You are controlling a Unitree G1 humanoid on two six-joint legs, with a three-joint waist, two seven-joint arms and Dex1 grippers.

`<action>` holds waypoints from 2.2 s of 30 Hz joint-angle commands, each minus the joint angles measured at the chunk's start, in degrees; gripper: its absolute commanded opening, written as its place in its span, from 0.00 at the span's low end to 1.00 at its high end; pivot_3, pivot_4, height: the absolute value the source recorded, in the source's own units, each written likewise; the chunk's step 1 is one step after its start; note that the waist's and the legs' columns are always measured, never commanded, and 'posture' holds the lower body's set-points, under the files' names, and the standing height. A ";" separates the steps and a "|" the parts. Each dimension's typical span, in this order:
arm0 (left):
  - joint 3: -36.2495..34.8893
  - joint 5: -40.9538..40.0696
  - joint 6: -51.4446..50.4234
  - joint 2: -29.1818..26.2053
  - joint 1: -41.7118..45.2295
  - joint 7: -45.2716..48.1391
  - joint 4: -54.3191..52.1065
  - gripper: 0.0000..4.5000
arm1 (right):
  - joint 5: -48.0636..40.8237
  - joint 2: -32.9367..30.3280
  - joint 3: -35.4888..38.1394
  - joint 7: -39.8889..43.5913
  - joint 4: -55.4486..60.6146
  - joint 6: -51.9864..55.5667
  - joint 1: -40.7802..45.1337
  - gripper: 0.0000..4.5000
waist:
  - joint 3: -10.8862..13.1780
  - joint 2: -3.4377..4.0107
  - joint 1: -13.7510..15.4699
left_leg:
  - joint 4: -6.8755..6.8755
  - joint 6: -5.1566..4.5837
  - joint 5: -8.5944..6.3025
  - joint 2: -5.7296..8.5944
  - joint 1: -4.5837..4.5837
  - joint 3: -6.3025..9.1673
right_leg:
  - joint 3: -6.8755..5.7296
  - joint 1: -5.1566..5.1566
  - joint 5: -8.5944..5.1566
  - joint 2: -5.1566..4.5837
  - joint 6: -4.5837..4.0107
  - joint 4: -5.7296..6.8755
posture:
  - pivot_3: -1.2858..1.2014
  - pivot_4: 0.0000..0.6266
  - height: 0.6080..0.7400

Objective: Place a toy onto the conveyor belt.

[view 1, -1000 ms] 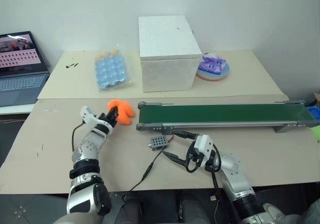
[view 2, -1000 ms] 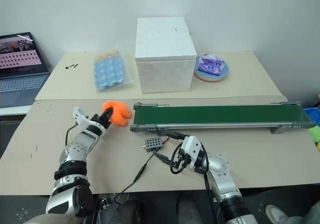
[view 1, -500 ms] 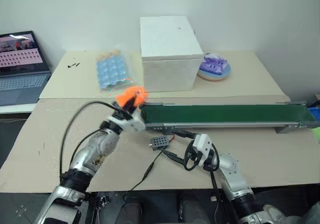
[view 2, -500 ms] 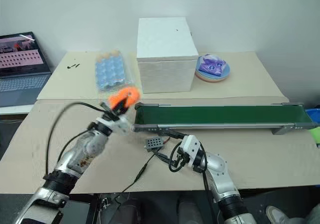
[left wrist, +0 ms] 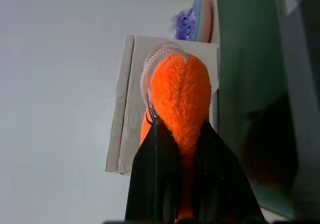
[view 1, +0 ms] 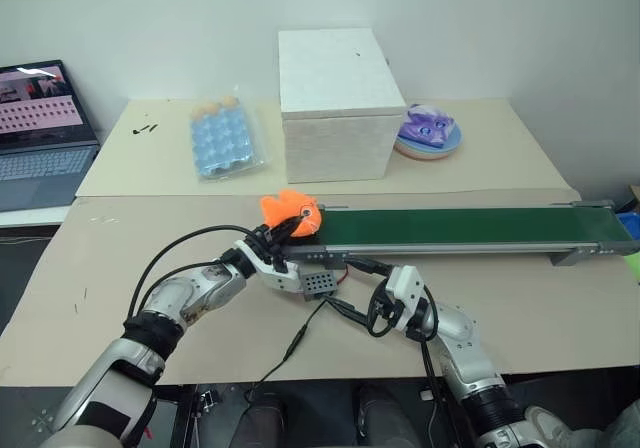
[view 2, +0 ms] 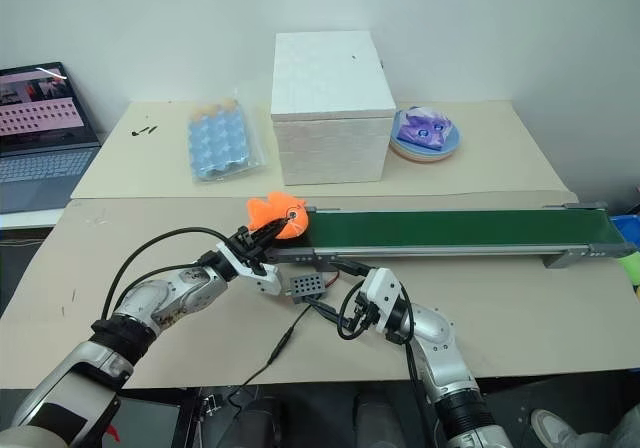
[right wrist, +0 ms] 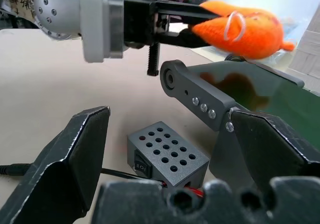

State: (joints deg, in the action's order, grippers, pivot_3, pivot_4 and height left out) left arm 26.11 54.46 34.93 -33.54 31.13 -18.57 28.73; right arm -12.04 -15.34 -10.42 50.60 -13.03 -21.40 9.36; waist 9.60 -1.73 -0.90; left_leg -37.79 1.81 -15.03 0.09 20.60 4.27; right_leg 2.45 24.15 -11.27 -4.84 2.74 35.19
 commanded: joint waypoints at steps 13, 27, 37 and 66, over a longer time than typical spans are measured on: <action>-1.42 -6.21 2.51 -0.59 0.89 5.01 0.74 0.99 | 0.04 0.29 0.40 -0.69 0.53 -2.03 0.65 1.00 | -0.03 0.04 0.05 | 0.00 0.00 0.00 0.00 -0.20 -0.01 | 0.01 -0.19 -0.01 0.00 0.01 0.04 | 0.52 0.24 1.00; -2.79 -10.96 6.50 1.00 3.90 10.16 -7.54 0.99 | 0.11 0.25 0.29 -0.82 0.46 -1.99 0.56 1.00 | -0.02 0.04 0.14 | -0.02 0.00 0.00 0.01 -0.06 -0.01 | 0.01 -0.05 0.00 -0.01 0.00 0.04 | 0.52 0.24 1.00; -4.82 -15.52 5.26 2.69 4.17 15.91 -10.01 0.99 | 0.39 0.80 0.20 -1.22 -0.05 -2.22 0.95 1.00 | -0.03 0.04 -0.27 | -0.03 0.00 0.00 0.01 -0.09 -0.03 | 0.04 -0.06 0.01 -0.01 -0.01 0.10 | 0.52 0.24 1.00; -24.21 -87.56 -51.86 0.27 -9.65 65.29 -34.28 0.99 | 0.78 0.05 0.42 -0.56 -1.24 -3.14 1.52 1.00 | -0.02 0.04 -1.56 | -0.07 -0.01 0.00 0.00 -0.31 -0.02 | 0.11 -0.12 -0.05 0.03 -0.04 0.43 | 0.52 0.24 1.00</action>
State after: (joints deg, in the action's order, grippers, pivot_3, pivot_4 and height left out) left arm 3.39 -32.10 -16.35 -33.17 21.09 46.01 -3.08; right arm -10.81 -15.15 -10.44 49.92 -15.51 -23.07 10.75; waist 9.58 -1.69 -2.46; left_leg -37.86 1.80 -15.03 0.09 20.29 4.25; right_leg 2.56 24.04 -11.33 -4.81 2.69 35.63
